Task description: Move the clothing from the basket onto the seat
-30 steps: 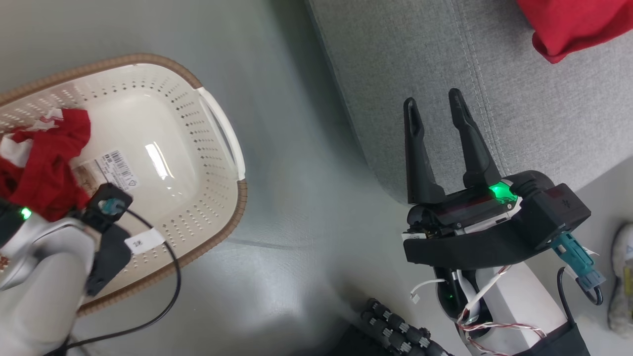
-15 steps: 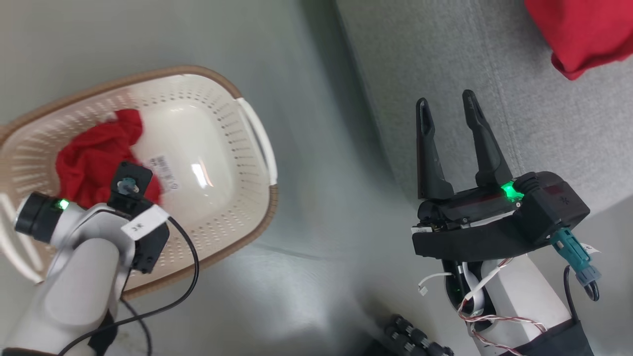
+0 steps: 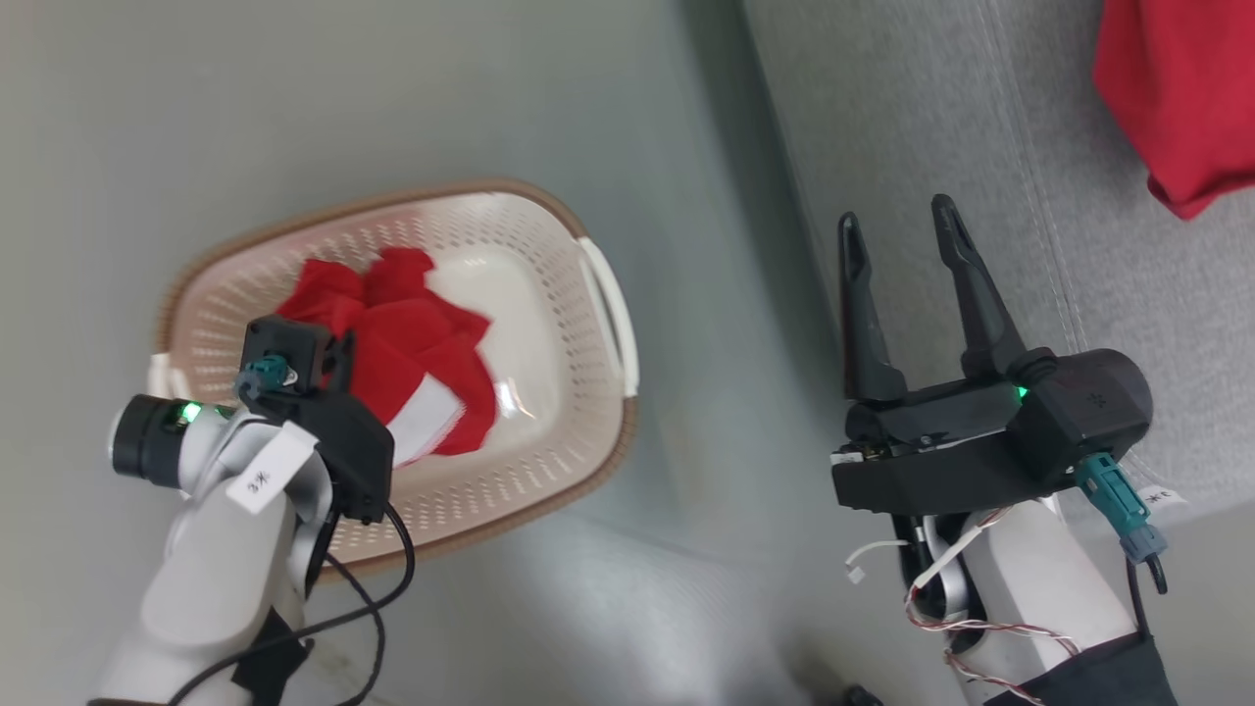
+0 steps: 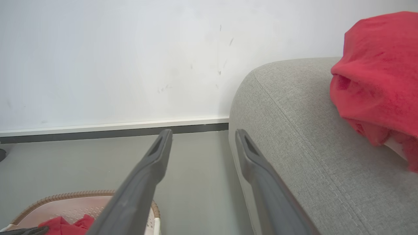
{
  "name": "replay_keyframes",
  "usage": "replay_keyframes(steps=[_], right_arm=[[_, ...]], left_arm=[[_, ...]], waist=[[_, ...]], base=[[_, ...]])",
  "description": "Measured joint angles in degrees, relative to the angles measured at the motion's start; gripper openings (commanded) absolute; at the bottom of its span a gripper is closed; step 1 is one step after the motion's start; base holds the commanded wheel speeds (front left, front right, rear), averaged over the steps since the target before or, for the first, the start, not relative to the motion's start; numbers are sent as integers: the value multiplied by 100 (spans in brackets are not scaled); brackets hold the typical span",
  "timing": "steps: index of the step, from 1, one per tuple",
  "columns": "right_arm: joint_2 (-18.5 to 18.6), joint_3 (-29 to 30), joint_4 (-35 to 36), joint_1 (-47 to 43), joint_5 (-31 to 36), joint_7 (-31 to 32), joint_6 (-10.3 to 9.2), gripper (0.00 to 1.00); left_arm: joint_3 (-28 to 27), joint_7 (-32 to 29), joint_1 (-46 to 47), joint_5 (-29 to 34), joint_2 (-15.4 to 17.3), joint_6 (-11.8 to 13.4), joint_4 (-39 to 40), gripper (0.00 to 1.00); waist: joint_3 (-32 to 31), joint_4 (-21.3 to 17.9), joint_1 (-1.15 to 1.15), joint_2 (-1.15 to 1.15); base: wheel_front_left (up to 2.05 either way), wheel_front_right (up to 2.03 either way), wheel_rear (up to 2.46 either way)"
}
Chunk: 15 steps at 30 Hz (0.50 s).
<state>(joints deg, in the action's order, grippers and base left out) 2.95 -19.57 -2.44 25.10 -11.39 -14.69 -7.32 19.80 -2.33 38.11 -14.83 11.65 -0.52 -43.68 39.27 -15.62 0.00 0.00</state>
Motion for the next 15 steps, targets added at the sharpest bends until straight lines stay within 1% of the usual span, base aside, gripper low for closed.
replay_keyframes(steps=[4,6,14,15], right_arm=[[120,31,-87,-13,56,7,0,100],[159,46,-141,-27,82,14,0,100],[341,182,-245,-290,82,101,0,100],[361,198,-248,-330,81,103,0,100]], left_arm=[[-89,278,-138,-189,-110,-11,59,0],[-130,422,-244,-267,-147,-56,96,0],[-285,933,-555,-442,-289,-114,348,0],[-304,987,-588,-512,-308,-157,379,0]], waist=[[-248,195,0,0],[-386,284,0,0],[-986,603,0,0],[-1066,641,0,0]], base=[[0,0,0],[0,0,0],[0,0,0],[0,0,0]])
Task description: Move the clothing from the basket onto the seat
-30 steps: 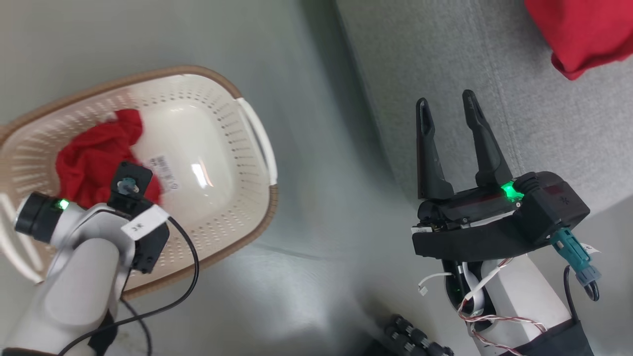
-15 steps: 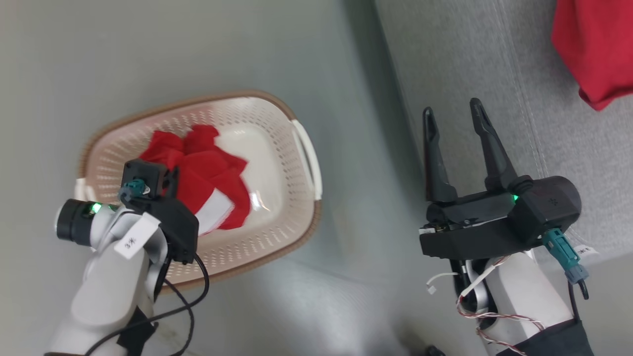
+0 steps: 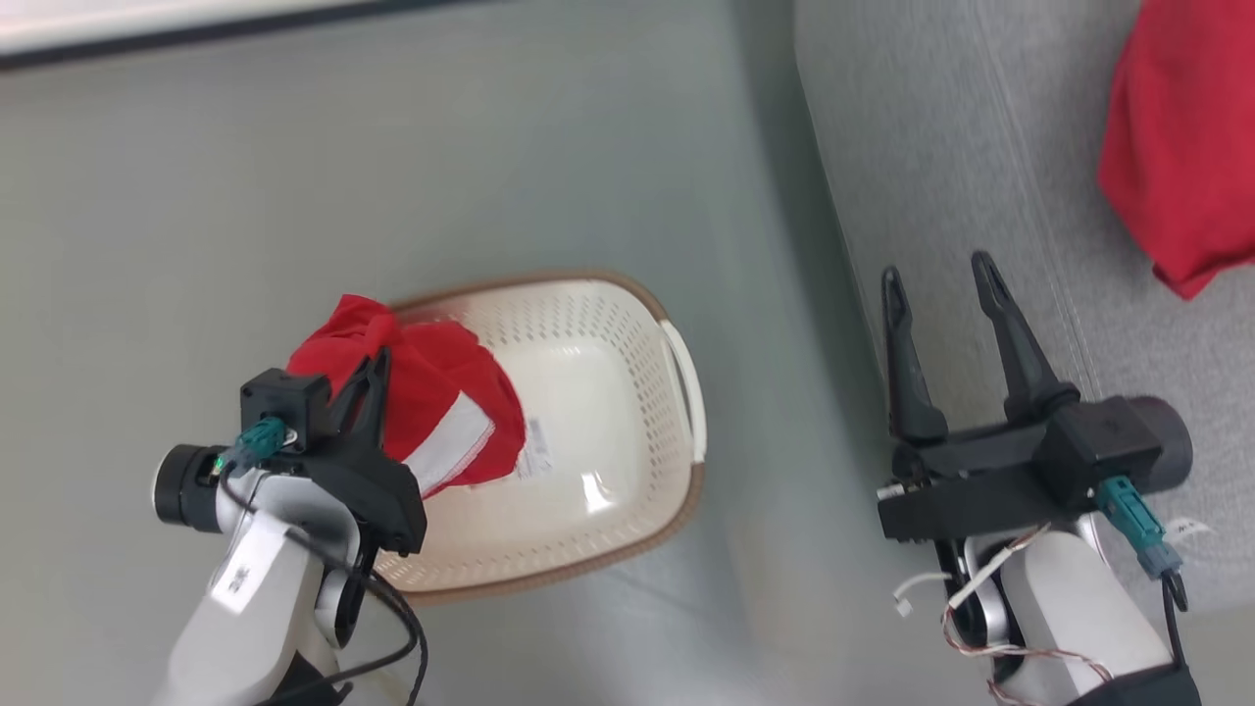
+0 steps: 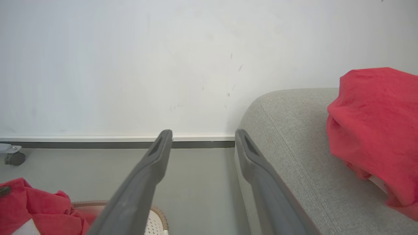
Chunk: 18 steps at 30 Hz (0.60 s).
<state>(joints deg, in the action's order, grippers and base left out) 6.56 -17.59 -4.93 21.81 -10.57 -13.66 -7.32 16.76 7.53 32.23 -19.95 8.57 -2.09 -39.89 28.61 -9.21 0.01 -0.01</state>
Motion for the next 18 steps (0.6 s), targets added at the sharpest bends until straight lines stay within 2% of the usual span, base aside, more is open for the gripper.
replay_keyframes(steps=[7,18], right_arm=[[127,48,-96,-310,-59,105,0,100],[269,62,-88,-821,-169,270,54,100]], left_arm=[[-141,394,-283,-177,-67,-51,407,0],[-91,573,-776,-227,-163,-196,1555,0]], waist=[[-563,246,0,0],[-1433,544,0,0]], base=[[0,0,0],[0,0,0]])
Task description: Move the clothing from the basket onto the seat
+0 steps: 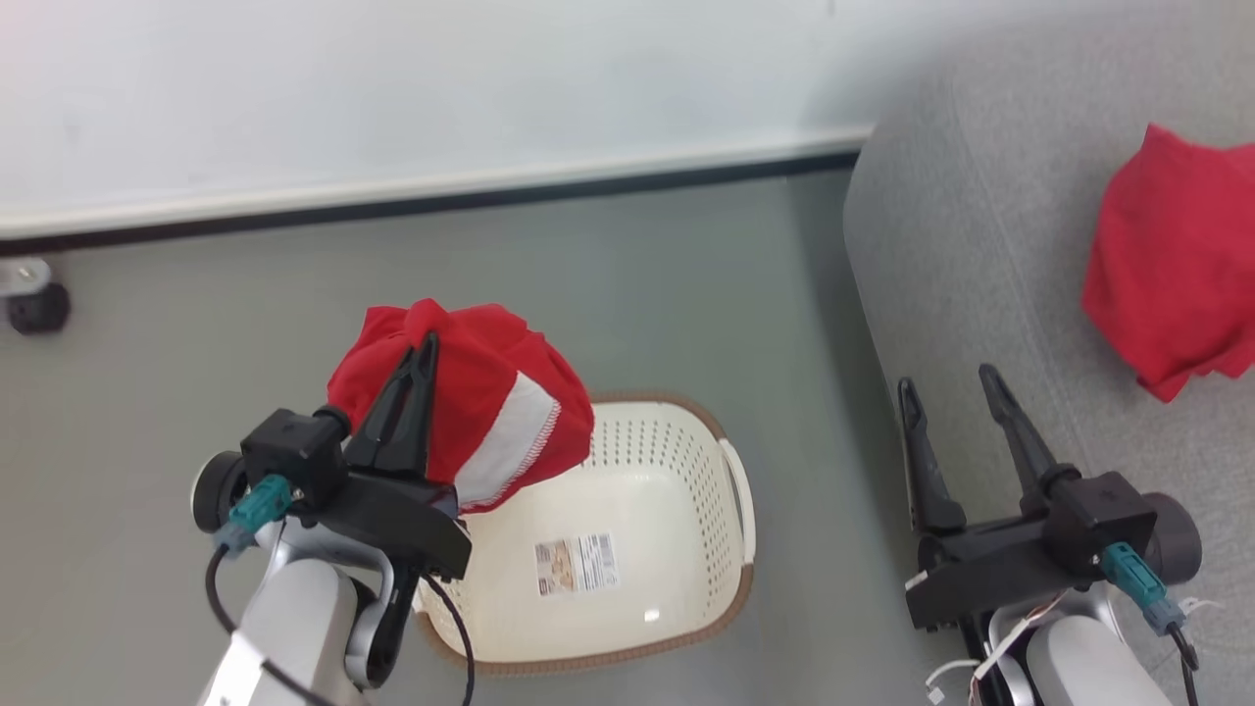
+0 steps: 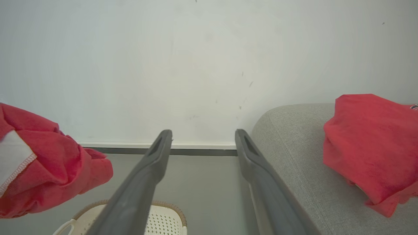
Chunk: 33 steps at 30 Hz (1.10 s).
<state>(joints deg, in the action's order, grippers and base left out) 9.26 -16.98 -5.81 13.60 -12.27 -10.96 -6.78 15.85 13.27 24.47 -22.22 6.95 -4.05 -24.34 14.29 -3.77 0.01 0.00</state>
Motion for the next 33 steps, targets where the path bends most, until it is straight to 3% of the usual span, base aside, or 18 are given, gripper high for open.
replay_keyframes(steps=[14,33], right_arm=[[32,-120,202,-525,-193,286,84,100],[33,-181,545,-839,-286,536,124,100]], left_arm=[[210,-9,-764,2,3,2,1745,0],[505,-658,-1289,68,76,190,3111,0]], waist=[[-871,103,0,0],[-1032,-16,-1,0]], base=[[0,0,0],[0,0,0]])
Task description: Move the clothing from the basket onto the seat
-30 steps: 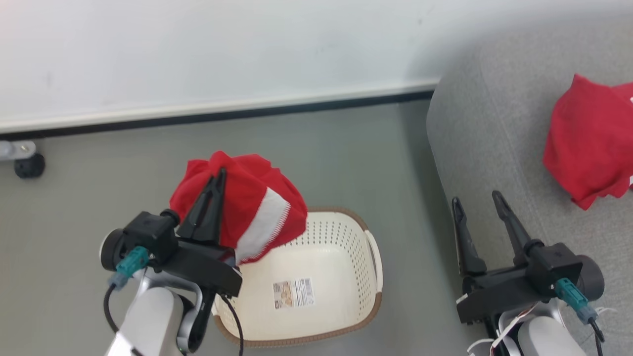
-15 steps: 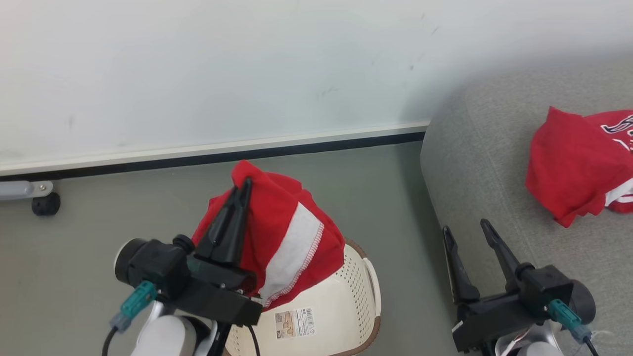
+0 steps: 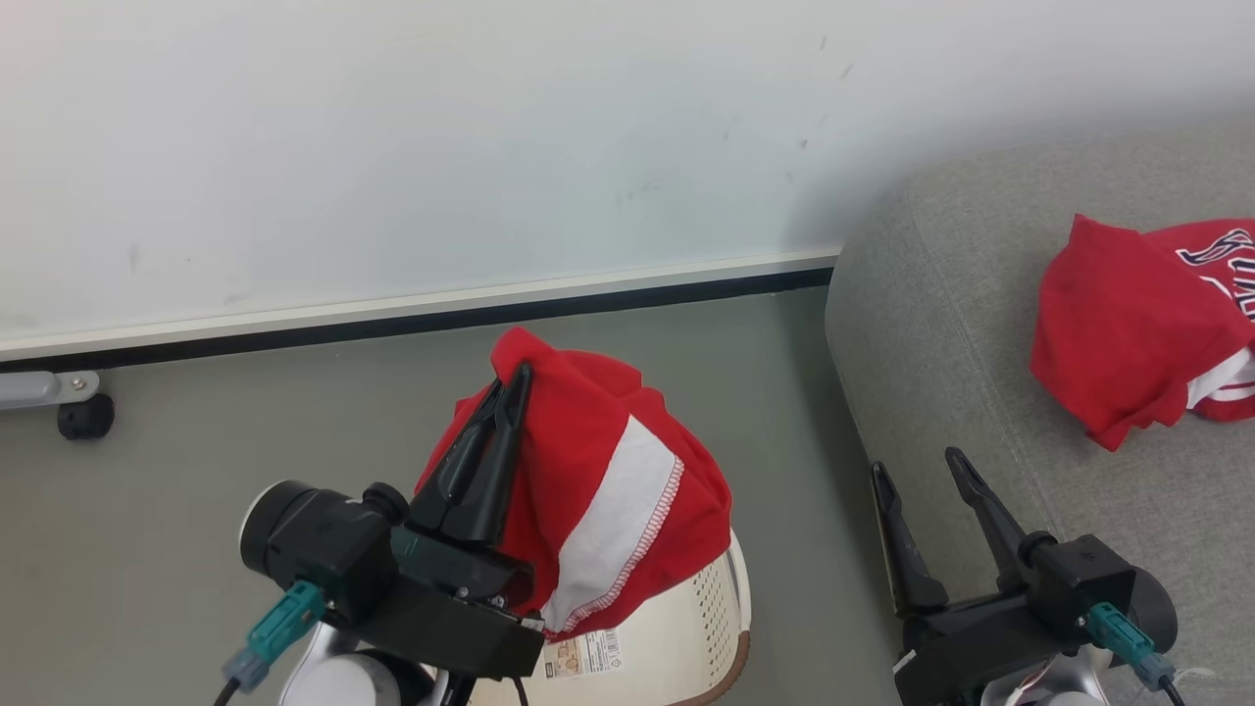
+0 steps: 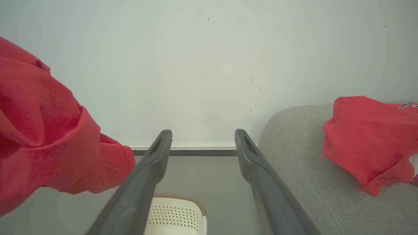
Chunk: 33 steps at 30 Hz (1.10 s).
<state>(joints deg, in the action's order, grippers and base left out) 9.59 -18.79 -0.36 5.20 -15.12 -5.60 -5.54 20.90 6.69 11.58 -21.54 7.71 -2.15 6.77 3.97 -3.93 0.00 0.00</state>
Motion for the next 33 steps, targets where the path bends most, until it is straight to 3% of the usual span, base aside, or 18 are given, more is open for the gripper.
replay_keyframes(steps=[14,28,33], right_arm=[[-7,-108,254,6,-7,92,40,100],[-349,-1062,886,354,-413,274,846,100],[-388,-1346,779,596,-452,458,990,100]], left_arm=[[21,-363,-37,0,43,114,276,0],[29,-616,-36,-1,57,171,380,0],[38,-661,-34,-1,58,174,410,0]], waist=[[-27,28,0,0],[-14,70,0,0],[-2,92,0,0]], base=[[0,0,0],[0,0,0],[0,0,0]])
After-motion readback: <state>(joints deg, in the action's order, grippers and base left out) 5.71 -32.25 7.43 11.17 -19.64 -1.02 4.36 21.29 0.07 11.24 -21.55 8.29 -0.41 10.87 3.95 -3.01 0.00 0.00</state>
